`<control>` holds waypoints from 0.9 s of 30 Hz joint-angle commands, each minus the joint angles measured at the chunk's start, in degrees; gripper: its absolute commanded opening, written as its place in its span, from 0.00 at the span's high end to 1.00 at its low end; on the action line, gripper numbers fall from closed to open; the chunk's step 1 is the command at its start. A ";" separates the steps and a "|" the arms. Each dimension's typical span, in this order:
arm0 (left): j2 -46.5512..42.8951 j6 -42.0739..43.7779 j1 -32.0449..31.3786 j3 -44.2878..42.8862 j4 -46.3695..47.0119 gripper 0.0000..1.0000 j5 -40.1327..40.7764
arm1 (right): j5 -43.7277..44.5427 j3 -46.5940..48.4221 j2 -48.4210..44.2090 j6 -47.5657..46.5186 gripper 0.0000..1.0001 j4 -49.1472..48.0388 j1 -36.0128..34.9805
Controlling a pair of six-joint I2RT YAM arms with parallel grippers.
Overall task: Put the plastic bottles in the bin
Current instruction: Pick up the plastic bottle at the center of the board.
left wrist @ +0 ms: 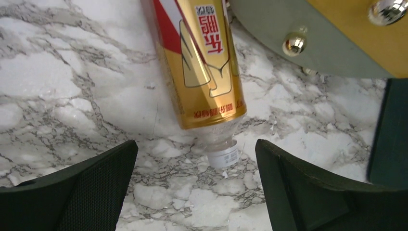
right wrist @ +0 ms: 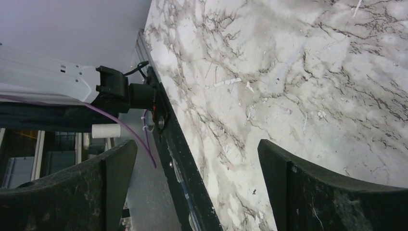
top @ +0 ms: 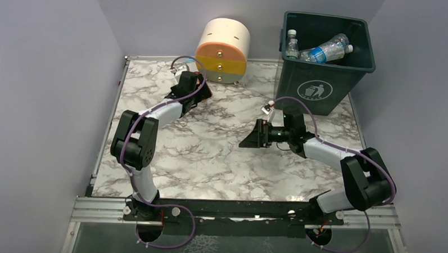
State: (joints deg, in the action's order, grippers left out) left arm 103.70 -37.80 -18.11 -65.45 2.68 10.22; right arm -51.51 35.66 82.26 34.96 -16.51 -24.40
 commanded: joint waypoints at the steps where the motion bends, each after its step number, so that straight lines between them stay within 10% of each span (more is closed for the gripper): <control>1: 2.14 1.67 0.18 -3.90 -2.04 0.01 3.23 | -0.13 2.12 0.93 -0.16 0.01 0.03 -0.34; 27: 11.59 4.43 0.27 -16.58 -8.80 0.01 5.57 | 0.79 2.97 4.97 0.34 0.01 -3.13 -1.08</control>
State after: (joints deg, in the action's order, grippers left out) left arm 112.84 -36.05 -18.11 -77.97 -2.87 12.86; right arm -50.87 37.21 86.59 35.05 -16.91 -25.08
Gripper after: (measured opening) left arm 0.991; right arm 0.994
